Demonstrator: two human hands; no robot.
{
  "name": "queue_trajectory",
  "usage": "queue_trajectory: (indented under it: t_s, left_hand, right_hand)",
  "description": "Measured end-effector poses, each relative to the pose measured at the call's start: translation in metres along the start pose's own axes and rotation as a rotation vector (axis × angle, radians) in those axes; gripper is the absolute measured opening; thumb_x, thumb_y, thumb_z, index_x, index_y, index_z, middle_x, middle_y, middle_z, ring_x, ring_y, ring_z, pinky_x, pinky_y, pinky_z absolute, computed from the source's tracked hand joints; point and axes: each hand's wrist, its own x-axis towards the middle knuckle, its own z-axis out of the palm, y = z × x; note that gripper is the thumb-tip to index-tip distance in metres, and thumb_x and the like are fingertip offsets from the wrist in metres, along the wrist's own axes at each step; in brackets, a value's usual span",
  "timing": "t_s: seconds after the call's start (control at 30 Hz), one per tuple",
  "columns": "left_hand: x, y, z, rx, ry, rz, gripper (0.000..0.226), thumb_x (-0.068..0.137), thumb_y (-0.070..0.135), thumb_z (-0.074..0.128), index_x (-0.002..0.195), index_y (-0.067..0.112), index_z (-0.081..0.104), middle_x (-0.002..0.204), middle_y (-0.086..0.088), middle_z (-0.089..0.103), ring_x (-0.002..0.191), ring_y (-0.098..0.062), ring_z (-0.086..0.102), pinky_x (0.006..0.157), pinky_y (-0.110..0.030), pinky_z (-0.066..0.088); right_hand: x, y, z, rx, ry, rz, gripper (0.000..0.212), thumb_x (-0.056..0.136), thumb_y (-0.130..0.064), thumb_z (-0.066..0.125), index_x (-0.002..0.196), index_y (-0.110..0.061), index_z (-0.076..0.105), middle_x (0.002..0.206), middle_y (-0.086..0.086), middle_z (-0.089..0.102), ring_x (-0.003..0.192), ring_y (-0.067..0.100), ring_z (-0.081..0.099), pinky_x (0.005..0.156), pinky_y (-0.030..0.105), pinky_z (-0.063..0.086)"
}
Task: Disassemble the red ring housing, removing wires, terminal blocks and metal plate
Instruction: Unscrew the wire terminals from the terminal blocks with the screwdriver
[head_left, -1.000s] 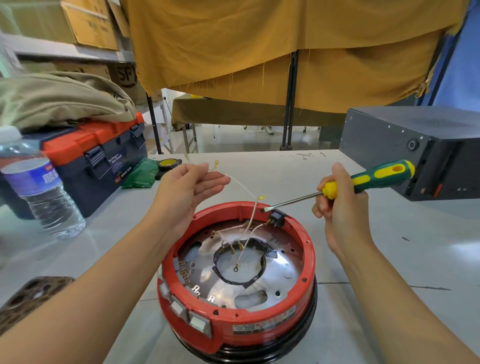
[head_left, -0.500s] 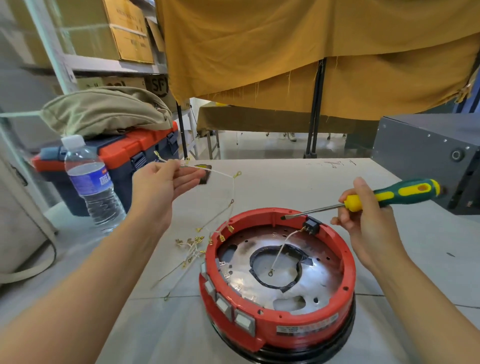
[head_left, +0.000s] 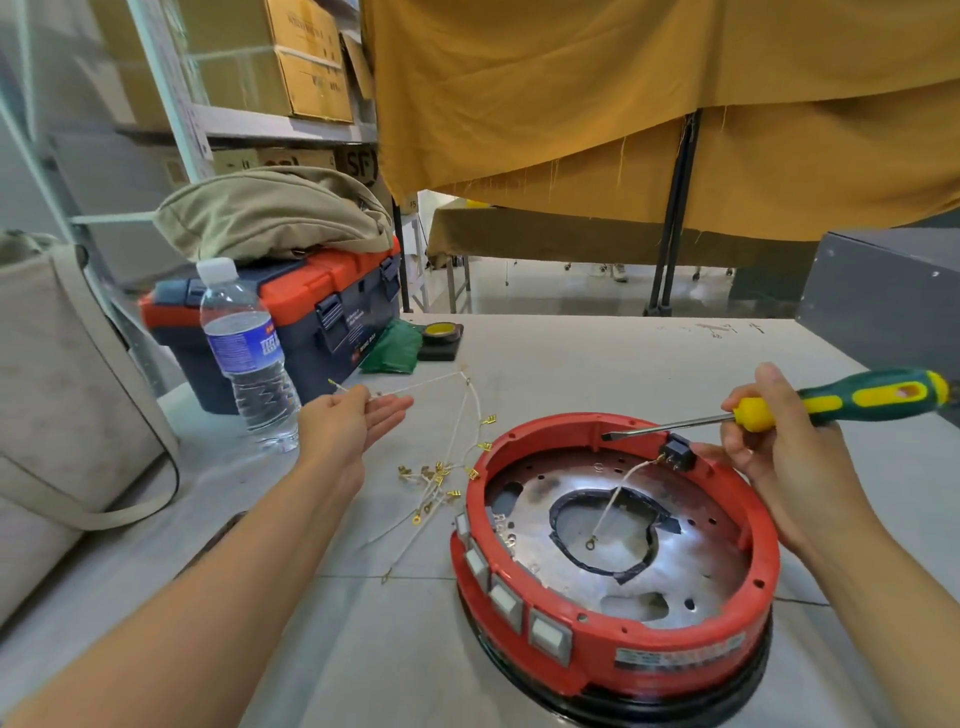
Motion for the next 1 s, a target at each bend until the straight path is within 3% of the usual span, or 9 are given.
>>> queue_trajectory:
  t_s: [0.13,0.27,0.5,0.7,0.83,1.0]
  left_hand:
    - [0.002,-0.007,-0.005,-0.129,0.033,-0.065,0.019,0.092,-0.007,0.034,0.08,0.002,0.047,0.082,-0.024,0.066,0.061,-0.02,0.072,0.056,-0.021,0.058]
    - [0.006,-0.011,-0.008,-0.131,0.092,-0.075,0.019,0.094,-0.006,0.035,0.082,0.001,0.048,0.081,-0.021,0.064,0.061,-0.022,0.071,0.05,-0.019,0.055]
    - [0.017,-0.026,-0.01,0.059,0.062,-0.139,0.01,0.096,0.001,0.045,0.094,-0.005,0.054,0.084,-0.022,0.067,0.058,-0.02,0.071,0.053,-0.023,0.058]
    - [0.02,-0.037,-0.012,0.235,0.053,-0.146,0.013,0.089,0.002,0.061,0.077,-0.003,0.06,0.075,-0.019,0.069,0.054,-0.018,0.07,0.053,-0.022,0.058]
    - [0.021,-0.036,-0.014,0.317,0.035,-0.158,0.009,0.085,0.003,0.067,0.08,-0.004,0.063,0.078,-0.018,0.07,0.061,-0.021,0.071,0.058,-0.023,0.059]
    - [0.016,-0.03,-0.018,0.442,0.01,-0.099,0.018,0.084,0.01,0.07,0.072,0.0,0.06,0.067,-0.013,0.066,0.048,-0.014,0.063,0.042,-0.019,0.051]
  right_hand:
    - [0.0,0.001,-0.001,-0.02,-0.001,0.001,0.043,0.093,-0.045,0.053,0.06,-0.021,0.066,0.047,-0.001,0.047,0.042,0.008,0.047,0.056,0.027,0.056]
    - [0.0,0.002,-0.002,-0.05,0.001,-0.005,0.042,0.091,-0.049,0.053,0.061,-0.022,0.066,0.048,-0.001,0.047,0.042,0.008,0.046,0.057,0.027,0.056]
    - [0.0,0.002,-0.003,-0.036,-0.011,0.001,0.041,0.086,-0.052,0.056,0.061,-0.021,0.066,0.048,-0.001,0.047,0.042,0.008,0.047,0.057,0.026,0.056]
    - [0.001,0.001,-0.001,-0.025,-0.002,0.001,0.043,0.092,-0.046,0.053,0.059,-0.021,0.066,0.046,-0.001,0.046,0.041,0.008,0.046,0.053,0.022,0.054]
    - [0.001,0.001,-0.001,-0.021,0.011,0.018,0.043,0.092,-0.046,0.054,0.059,-0.021,0.067,0.046,-0.002,0.047,0.042,0.008,0.048,0.056,0.026,0.056]
    - [0.001,0.0,-0.001,-0.016,0.008,0.002,0.043,0.093,-0.044,0.054,0.059,-0.021,0.067,0.046,-0.003,0.047,0.043,0.007,0.048,0.055,0.027,0.056]
